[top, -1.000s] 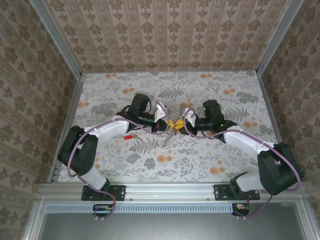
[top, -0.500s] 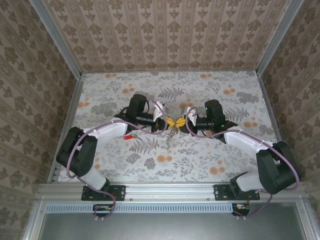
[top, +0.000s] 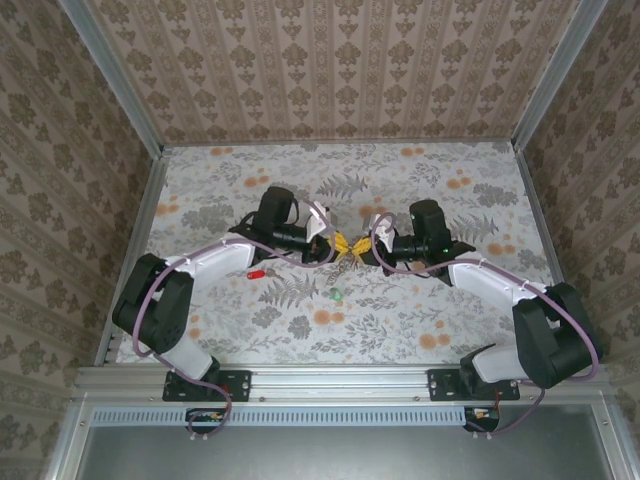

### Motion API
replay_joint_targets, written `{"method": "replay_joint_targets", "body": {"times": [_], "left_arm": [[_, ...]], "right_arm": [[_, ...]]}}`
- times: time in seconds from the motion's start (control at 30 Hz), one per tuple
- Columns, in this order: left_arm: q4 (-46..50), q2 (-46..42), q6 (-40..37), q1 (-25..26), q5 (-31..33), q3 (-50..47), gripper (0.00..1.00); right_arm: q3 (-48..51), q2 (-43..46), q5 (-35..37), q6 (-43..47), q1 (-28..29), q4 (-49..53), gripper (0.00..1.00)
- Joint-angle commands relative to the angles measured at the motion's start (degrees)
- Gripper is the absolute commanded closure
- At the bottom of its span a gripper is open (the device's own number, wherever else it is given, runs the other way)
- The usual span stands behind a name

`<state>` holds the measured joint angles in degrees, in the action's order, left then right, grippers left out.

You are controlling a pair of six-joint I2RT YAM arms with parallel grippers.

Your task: Put the keys on the keyring

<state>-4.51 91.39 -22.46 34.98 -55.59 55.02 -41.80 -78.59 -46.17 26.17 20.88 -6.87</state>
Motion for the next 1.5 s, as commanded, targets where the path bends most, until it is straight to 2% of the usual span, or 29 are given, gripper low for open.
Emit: {"method": "replay_joint_targets", "body": {"times": [0.0, 0.1, 0.37, 0.97, 1.0, 1.07, 1.17, 1.23, 1.47], "left_arm": [[9.5, -0.2, -6.6, 1.0, 1.7, 3.9, 0.75], [13.6, 1.2, -9.4, 1.8, 3.3, 6.3, 0.72], [19.4, 3.5, -13.1, 3.1, 5.4, 10.6, 0.72], [25.1, 6.2, -15.5, 3.9, 5.2, 14.3, 0.75], [25.4, 6.3, -15.6, 4.0, 5.2, 14.6, 0.77], [26.2, 6.7, -16.0, 3.9, 5.0, 15.1, 0.89], [25.9, 6.4, -15.9, 3.9, 4.8, 14.8, 1.0], [25.2, 6.0, -15.5, 3.9, 4.6, 14.5, 1.0], [18.1, 4.2, -11.4, 2.9, 2.3, 11.2, 1.0]], "right_arm": [[-4.1, 1.9, 1.5, 4.7, 0.3, 7.0, 1.0], [-6.0, 2.1, 2.6, 6.4, 0.5, 10.9, 1.0], [-7.0, 2.8, 2.2, 6.7, 0.8, 11.5, 1.0], [-5.9, 1.6, -0.7, 2.5, 1.1, 3.7, 1.0], [-5.5, 1.7, -0.7, 2.0, 1.1, 2.8, 1.0], [-5.0, 1.7, -0.8, 1.2, 1.1, 1.7, 1.0], [-4.9, 1.4, -0.4, 1.0, 1.1, 2.1, 1.0], [-4.4, 1.5, 0.4, 1.2, 1.1, 2.3, 1.0], [-2.2, 0.9, 3.3, 2.3, 0.7, 4.2, 0.9]]}}
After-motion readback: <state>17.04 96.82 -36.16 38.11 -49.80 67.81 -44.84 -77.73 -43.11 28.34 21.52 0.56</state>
